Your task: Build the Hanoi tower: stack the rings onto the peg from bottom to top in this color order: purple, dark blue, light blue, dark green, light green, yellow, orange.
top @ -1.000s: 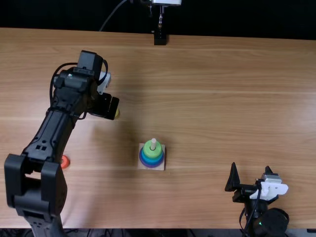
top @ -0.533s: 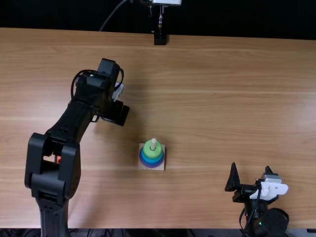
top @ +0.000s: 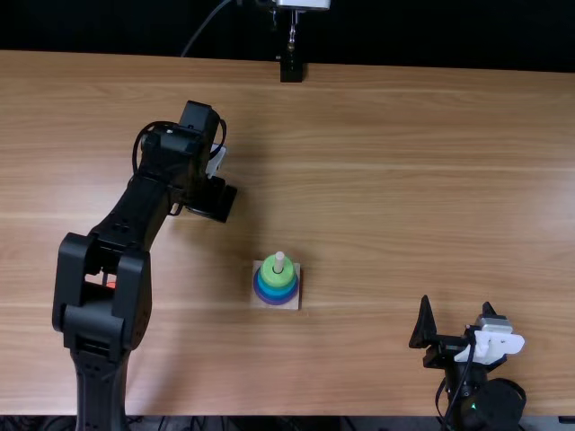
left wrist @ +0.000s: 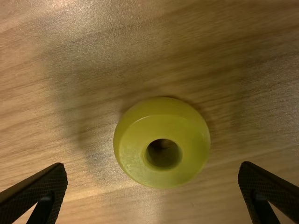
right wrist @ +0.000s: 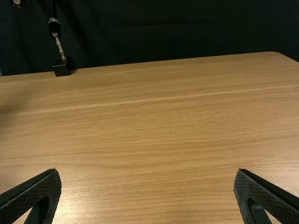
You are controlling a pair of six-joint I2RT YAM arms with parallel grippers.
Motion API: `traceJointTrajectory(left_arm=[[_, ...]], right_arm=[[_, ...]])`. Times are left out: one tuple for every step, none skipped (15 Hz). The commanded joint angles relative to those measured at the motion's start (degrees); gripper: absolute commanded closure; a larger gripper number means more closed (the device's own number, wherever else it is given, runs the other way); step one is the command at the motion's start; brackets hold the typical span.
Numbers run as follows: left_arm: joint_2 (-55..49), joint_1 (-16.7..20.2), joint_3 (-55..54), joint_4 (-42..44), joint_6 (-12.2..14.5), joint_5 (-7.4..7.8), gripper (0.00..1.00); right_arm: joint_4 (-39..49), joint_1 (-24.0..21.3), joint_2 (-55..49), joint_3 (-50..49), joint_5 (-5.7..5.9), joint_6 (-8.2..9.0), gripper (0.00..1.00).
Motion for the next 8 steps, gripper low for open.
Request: traceJointTrajectory(left_arm=[[2.8,-0.1,2.6,0.0,0.5,-0.15,0.0],[2.9,-0.1,2.6,0.1,0.5,-0.15,0.0],[3.1,-0.1,2.6,0.1,0.5,-0.15,0.0],[3.7,-0.1,2.7,0.2,0.5,-0.15,0.0],[4.1,-0.1,2.7,0.3,0.5,-0.04,0.0],[4.3,-0.1,2.9,0.2,0.5,0.49,0.0],[4.3,-0.1,3.3,0.2,0.5,1.54,0.0],[4.3,-0.1,3.4,0.2,0.5,2.7,0.0]], right_arm=[[-4.0,-0.5,-1.1,-3.6,0.79,-0.07,0.0],[-4.0,-0.5,-1.1,-3.6,0.79,-0.07,0.0],[-4.0,-0.5,-1.1,-3.6,0.79,-0.07,0.0],[-4.0,-0.5,-1.1,-3.6,0.79,-0.07,0.0],[-4.0,-0.5,-1.1,-3.6,0.79,-0.07,0.0],[-4.0,-0.5,-1.1,-3.6,0.79,-0.07,0.0],[-4.0,-0.5,-1.1,-3.6,0.79,-0.07,0.0],[-4.0,-0.5,-1.1,-3.6,0.79,-0.07,0.0]])
